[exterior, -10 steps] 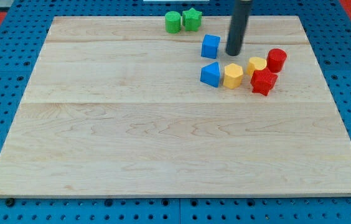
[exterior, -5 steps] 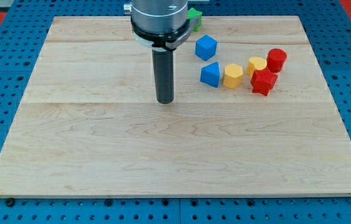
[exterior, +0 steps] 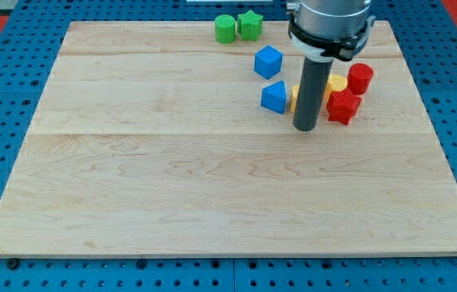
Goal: Move the red star below the red circle
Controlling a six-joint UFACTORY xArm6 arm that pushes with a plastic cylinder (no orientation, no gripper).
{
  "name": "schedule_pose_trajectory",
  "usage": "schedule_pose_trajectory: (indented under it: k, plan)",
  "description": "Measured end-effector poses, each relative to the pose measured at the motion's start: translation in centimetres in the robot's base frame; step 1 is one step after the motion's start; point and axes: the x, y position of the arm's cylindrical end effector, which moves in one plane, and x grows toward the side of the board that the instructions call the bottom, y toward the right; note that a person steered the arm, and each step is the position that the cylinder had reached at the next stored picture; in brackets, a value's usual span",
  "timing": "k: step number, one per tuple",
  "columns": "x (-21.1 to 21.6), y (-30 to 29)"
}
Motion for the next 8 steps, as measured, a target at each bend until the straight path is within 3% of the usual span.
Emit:
schedule_pose_trajectory:
  k: [3,8]
  plan:
    - [-2.7,2.8]
    - [-0.3,7.1]
